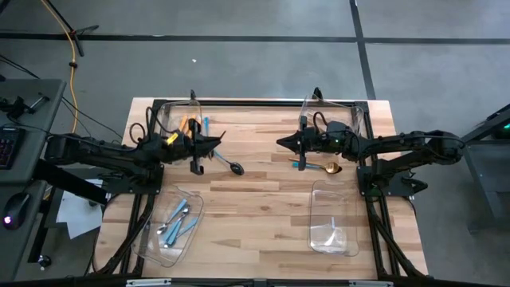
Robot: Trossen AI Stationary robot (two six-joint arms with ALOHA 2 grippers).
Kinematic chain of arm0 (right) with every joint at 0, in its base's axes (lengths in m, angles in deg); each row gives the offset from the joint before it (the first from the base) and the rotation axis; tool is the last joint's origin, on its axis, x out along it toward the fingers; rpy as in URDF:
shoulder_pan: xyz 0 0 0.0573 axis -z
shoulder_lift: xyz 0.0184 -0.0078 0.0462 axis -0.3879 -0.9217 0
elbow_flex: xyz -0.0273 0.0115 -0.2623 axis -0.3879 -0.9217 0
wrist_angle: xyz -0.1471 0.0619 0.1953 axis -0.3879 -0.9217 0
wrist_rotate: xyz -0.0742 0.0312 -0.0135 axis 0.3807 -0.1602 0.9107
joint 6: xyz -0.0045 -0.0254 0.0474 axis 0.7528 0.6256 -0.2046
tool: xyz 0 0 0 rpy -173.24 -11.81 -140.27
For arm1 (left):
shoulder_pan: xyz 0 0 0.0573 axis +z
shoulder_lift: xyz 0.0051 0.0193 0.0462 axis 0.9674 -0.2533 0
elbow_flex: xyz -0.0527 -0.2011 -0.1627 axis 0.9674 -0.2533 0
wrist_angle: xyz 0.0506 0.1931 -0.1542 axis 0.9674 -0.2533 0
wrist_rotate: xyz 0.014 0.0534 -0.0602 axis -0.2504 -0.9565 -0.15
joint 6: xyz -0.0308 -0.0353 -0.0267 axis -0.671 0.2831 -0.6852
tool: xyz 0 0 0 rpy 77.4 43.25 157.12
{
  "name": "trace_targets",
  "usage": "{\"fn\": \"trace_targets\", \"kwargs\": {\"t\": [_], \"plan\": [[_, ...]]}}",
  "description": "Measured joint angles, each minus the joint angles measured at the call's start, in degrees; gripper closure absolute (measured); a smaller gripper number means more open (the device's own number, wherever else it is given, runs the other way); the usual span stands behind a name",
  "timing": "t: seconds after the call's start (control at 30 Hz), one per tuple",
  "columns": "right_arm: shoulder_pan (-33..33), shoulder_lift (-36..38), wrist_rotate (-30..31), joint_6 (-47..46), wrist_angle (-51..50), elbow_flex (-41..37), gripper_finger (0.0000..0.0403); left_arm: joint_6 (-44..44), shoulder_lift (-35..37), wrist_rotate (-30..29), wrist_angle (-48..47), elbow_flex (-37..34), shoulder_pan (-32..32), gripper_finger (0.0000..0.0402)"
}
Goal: Sort silverware by color (type)
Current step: Put the gold spoon into the top right transparent bin
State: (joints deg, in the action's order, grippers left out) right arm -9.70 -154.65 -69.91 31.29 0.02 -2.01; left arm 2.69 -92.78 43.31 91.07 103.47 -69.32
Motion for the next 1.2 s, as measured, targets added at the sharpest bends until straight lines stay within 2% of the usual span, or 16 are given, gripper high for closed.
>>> {"fn": "trace_targets", "kwargs": {"t": [0.23,0.63,0.9,1.03,1.2], "plan": [[0.0,-2.3,-0.1,0.0,3.7,0.0,0.0403,-2.0,-3.4,0.1,4.1,0.2,1.9,0.0392],[0.0,-15.3,-0.4,-3.5,21.9,0.0,0.0403,-4.9,-25.4,5.8,9.6,11.4,2.7,0.0392],[-0.7,-20.9,-5.6,-5.7,22.8,4.1,0.0401,-6.4,-36.5,7.5,17.3,17.2,2.6,0.0392],[-1.4,-22.3,-5.6,-5.2,22.7,5.3,0.0378,-7.5,-38.7,7.7,18.7,18.0,3.3,0.0392],[-1.9,-22.8,-5.1,-5.9,22.7,6.0,0.0308,-7.9,-38.8,7.6,18.5,18.3,3.7,0.0392]]}}
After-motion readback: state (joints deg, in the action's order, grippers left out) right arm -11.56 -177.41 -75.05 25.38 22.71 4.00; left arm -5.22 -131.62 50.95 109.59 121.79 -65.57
